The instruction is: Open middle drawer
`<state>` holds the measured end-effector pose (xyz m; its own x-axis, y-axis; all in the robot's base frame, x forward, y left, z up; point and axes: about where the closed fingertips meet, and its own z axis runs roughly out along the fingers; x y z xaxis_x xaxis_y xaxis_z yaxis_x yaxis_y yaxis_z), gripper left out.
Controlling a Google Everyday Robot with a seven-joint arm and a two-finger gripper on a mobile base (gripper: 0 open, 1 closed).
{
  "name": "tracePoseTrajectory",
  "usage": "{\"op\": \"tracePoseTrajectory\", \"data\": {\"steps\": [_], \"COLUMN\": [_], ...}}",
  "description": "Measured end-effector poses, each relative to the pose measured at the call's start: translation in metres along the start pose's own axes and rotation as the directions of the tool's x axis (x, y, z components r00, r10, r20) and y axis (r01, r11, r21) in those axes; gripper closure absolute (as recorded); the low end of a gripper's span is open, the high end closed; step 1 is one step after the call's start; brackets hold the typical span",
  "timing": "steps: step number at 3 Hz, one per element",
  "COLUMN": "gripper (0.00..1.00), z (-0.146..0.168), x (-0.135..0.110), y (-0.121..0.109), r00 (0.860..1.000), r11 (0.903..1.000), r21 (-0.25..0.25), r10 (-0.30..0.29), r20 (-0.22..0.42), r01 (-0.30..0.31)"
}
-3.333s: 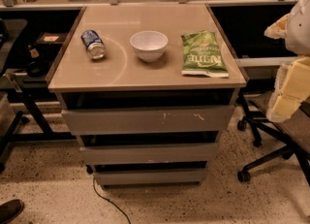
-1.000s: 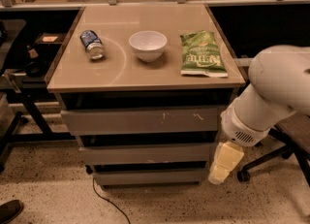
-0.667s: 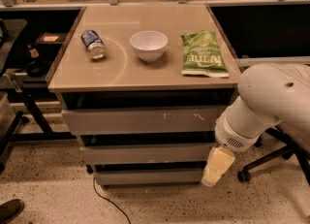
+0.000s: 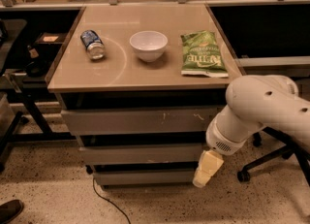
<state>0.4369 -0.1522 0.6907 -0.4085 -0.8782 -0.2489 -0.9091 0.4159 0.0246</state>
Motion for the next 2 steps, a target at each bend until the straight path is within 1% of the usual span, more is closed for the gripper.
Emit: {"op": "tracePoseTrajectory", "data": {"steps": [1,2], "gripper": [0.00,0.00], "z": [0.048,0.085], "x": [0.003,0.006], "y": [-0.013,-0.027], "r00": [0.998,0.992], "r11": [0.9983,0.9924], "r21": [0.005,0.012], "r10": [0.059,0.122], "r20": [0.005,0.017], "r01": [-0.059,-0.122]}}
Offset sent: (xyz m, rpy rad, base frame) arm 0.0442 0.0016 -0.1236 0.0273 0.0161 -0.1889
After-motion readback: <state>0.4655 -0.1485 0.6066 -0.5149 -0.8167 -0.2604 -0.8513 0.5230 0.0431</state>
